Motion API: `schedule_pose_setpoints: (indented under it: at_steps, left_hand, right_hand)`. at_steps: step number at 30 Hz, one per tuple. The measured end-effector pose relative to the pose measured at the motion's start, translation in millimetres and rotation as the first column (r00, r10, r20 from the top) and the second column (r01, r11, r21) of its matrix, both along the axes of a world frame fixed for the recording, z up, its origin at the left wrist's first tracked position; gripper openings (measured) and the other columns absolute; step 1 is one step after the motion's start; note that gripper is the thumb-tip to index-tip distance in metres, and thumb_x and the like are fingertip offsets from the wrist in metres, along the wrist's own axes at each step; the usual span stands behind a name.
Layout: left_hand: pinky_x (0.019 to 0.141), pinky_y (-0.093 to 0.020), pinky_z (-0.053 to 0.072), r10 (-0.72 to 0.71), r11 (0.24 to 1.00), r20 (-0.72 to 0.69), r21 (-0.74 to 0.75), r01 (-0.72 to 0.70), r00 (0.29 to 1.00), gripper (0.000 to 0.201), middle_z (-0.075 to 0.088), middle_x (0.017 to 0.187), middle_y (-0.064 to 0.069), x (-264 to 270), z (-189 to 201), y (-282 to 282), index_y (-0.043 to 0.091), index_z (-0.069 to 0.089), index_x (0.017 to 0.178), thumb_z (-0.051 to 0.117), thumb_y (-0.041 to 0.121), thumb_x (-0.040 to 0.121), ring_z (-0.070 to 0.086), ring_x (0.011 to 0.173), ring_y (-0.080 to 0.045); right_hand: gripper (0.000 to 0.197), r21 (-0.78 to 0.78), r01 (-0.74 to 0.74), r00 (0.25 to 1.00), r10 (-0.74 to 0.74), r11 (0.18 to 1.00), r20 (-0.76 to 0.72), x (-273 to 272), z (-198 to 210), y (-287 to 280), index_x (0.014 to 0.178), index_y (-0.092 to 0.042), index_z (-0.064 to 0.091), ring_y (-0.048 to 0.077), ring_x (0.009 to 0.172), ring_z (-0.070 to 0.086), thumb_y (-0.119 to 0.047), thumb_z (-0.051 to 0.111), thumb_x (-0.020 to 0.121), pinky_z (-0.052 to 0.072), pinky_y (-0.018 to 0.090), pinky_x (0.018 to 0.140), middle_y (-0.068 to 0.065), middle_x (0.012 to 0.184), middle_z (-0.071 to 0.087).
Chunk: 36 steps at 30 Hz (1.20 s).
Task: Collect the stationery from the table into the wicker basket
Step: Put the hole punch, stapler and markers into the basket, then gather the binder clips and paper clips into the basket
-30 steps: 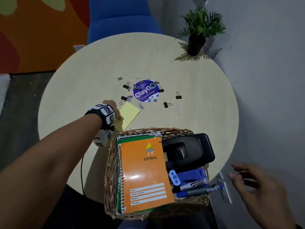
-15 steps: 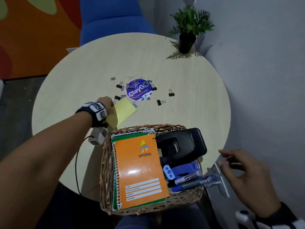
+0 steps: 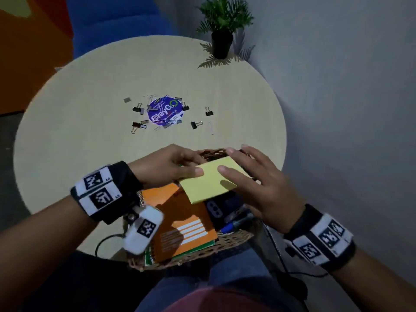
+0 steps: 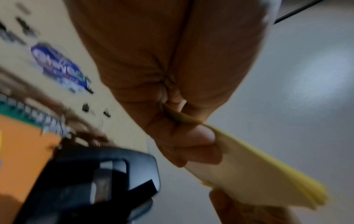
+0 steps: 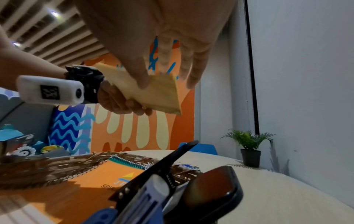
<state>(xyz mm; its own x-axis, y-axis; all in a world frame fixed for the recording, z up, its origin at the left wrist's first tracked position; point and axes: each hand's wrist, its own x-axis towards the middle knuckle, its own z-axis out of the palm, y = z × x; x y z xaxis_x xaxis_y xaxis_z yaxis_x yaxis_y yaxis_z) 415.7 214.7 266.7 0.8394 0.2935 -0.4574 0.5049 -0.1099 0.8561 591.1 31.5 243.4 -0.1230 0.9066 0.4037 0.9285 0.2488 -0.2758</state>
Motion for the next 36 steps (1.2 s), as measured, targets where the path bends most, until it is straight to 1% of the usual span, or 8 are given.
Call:
schedule_pose_setpoints:
  at_steps: [3,6,11,15,22,25,29,36]
  left_hand:
    - [0.078,-0.035,0.053,-0.063,0.995,-0.002,-0.081,0.062,0.998,0.027,0.071,0.098,-0.013,4.8,-9.6,-14.2,0.010,0.065,0.116,0.057,0.020,0.093,0.065,0.083,-0.012]
    - [0.072,-0.032,0.058,0.060,0.997,-0.045,0.046,-0.058,0.997,0.028,0.071,0.099,-0.005,1.7,-20.0,6.4,0.012,0.061,0.120,0.053,0.021,0.094,0.068,0.073,-0.009]
    - [0.076,-0.033,0.052,0.292,0.844,-0.132,0.502,-0.190,0.947,0.024,0.070,0.092,-0.006,-22.2,-49.1,91.1,0.012,0.064,0.113,0.057,0.022,0.093,0.068,0.083,-0.022]
    - [0.088,-0.034,0.048,0.416,0.693,-0.230,0.706,-0.144,0.880,0.025,0.072,0.103,-0.011,-37.5,-69.4,145.4,0.011,0.066,0.113,0.058,0.020,0.092,0.065,0.096,-0.028]
    - [0.089,-0.037,0.050,0.464,0.649,-0.330,0.758,-0.062,0.822,0.029,0.068,0.113,-0.016,-24.8,-101.6,199.0,0.010,0.067,0.113,0.065,0.013,0.083,0.061,0.106,-0.034]
    - [0.091,-0.039,0.050,0.491,0.648,-0.347,0.759,-0.068,0.799,0.035,0.064,0.119,-0.017,-19.1,-114.8,215.3,0.009,0.064,0.117,0.066,0.019,0.083,0.058,0.110,-0.035]
    - [0.084,-0.039,0.050,0.527,0.645,-0.361,0.759,-0.085,0.769,0.042,0.066,0.111,-0.018,-13.1,-132.7,224.8,0.008,0.065,0.109,0.075,0.033,0.077,0.060,0.104,-0.036]
    - [0.083,-0.036,0.049,0.533,0.678,-0.347,0.721,-0.144,0.772,0.027,0.069,0.108,-0.017,-7.7,-144.2,230.3,0.007,0.068,0.101,0.074,0.018,0.077,0.060,0.104,-0.036]
  right_hand:
    - [0.025,0.025,-0.022,0.997,0.024,0.999,-0.079,5.6,0.7,-13.6,0.107,-0.005,0.070,0.028,0.094,0.067,-0.011,0.050,0.093,0.057,0.039,0.076,0.012,0.106,0.071]
    - [0.036,-0.088,-0.046,0.993,0.036,0.995,-0.110,13.7,6.6,-35.5,0.103,-0.009,0.069,0.022,0.083,0.067,-0.022,0.036,0.099,0.055,0.029,0.073,0.008,0.097,0.072]
    - [0.023,-0.300,-0.046,0.951,0.133,0.953,0.277,8.7,-11.0,-62.6,0.086,-0.024,0.061,0.021,0.068,0.063,-0.027,0.040,0.095,0.050,0.031,0.048,-0.003,0.080,0.066]
    - [0.010,-0.353,-0.011,0.918,0.150,0.935,0.368,-10.2,-35.6,-49.9,0.074,-0.022,0.060,0.022,0.057,0.059,-0.023,0.051,0.068,0.046,0.029,0.047,0.000,0.064,0.061]
    - [0.035,-0.464,0.016,0.895,0.194,0.886,0.402,-19.5,-33.3,-10.5,0.056,-0.034,0.066,0.011,0.040,0.055,-0.018,0.044,0.078,0.044,0.023,0.037,-0.011,0.047,0.055]
    - [0.017,-0.456,-0.089,0.935,0.232,0.885,0.268,-5.8,10.8,31.6,0.080,-0.041,0.067,0.004,0.047,0.056,-0.052,0.056,0.074,0.040,0.013,0.043,-0.019,0.060,0.061]
    - [0.034,-0.487,-0.069,0.996,0.084,0.870,0.008,35.0,47.6,120.8,0.111,-0.030,0.063,0.012,0.080,0.067,-0.044,0.050,0.084,0.057,0.030,0.064,-0.010,0.094,0.068]
    - [0.040,-0.761,0.066,0.930,0.236,0.646,0.281,56.3,-38.7,278.8,0.130,-0.023,0.051,0.029,0.112,0.057,-0.021,0.052,0.090,0.046,0.037,0.086,0.006,0.129,0.054]
